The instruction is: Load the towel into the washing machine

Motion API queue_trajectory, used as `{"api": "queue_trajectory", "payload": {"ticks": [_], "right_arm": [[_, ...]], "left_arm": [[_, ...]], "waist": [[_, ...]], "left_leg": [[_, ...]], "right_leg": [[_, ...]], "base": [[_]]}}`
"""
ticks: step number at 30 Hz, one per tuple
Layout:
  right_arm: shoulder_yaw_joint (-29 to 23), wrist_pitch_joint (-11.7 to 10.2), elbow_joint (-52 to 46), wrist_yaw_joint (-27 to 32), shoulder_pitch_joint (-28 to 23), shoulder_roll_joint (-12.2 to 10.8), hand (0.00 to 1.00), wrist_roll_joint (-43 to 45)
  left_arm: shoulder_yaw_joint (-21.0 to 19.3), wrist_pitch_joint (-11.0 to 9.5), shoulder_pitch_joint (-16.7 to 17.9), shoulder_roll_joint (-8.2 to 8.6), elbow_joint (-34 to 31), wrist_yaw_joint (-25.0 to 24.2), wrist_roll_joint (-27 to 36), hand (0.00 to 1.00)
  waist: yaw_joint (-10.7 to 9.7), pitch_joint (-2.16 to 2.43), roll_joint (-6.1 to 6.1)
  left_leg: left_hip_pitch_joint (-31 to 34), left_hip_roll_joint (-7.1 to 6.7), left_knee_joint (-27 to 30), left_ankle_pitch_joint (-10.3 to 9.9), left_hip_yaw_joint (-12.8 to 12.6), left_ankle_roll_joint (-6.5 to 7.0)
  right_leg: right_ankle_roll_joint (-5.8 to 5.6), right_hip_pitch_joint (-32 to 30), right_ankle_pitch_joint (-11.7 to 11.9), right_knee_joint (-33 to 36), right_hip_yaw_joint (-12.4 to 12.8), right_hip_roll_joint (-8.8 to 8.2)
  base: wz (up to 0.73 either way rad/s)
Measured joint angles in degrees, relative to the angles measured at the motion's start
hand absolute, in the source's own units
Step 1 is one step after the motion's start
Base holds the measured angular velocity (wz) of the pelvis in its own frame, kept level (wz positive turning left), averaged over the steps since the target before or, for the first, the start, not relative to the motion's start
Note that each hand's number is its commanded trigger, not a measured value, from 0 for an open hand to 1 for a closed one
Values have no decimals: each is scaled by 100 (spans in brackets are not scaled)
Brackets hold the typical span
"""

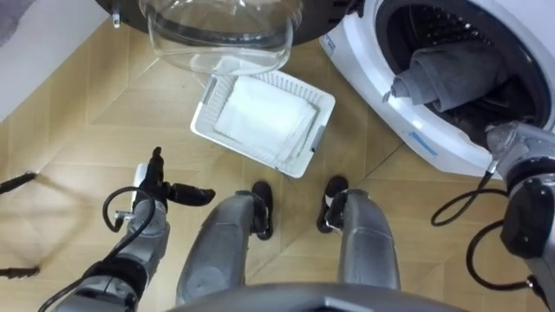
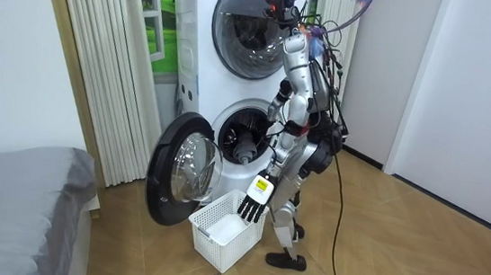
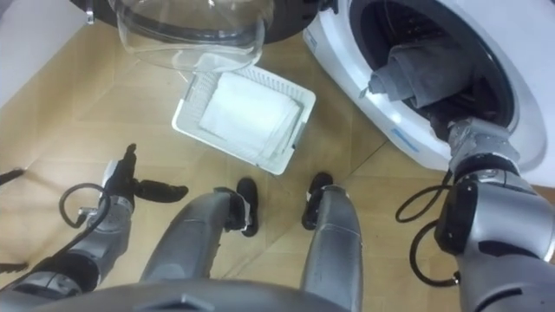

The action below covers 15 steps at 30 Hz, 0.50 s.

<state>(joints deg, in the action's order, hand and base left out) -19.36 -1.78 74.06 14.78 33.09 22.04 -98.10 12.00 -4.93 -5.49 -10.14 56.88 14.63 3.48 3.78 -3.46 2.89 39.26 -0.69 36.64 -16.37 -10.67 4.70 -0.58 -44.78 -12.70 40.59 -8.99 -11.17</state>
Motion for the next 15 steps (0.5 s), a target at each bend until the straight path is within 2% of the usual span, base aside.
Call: {"api": "queue_trajectory", "payload": {"ticks": [3,4,5,9,12,15], "right_arm": [[34,2,41,-211,-156,-52,0,343],[138,1,112,-337,-235,-120,0,589],[262,1,207,-463,-366,-147,0,837],[855,0,364,-844,-786,-172,0,1541],[1541,-150,434,-962,-1288,-300,0,2733],[1889,-199,570,-975,-1566,-431,0,3928]], "left_arm": [[6,1,-18,1,121,-77,-18,0],[-11,-3,-27,1,262,-154,-36,0],[-7,2,-31,8,392,-243,-96,0],[-18,-11,-59,-5,674,-411,-136,0],[-16,-6,41,-2,819,-544,-153,0],[-50,-6,81,-14,886,-573,-184,0]], "waist": [[7,4,-9],[17,19,-42],[-24,61,-114],[16,89,-163],[24,131,-238],[-23,143,-247]], "left_leg": [[-105,1,-4,3,27,5],[-219,24,-46,4,59,4],[-330,38,-117,3,146,1],[-743,83,-433,56,196,-35],[-1104,139,-844,196,219,-78],[-1261,134,-1015,245,275,-124]], "right_leg": [[0,149,1,-56,-61,7],[-13,321,16,-175,-111,52],[-14,518,33,-298,-224,70],[-41,963,158,-665,-260,163],[-26,1410,371,-1229,-327,322],[-11,1620,429,-1466,-403,386]], "base": [[4],[8],[13],[0],[-8],[0]]}}
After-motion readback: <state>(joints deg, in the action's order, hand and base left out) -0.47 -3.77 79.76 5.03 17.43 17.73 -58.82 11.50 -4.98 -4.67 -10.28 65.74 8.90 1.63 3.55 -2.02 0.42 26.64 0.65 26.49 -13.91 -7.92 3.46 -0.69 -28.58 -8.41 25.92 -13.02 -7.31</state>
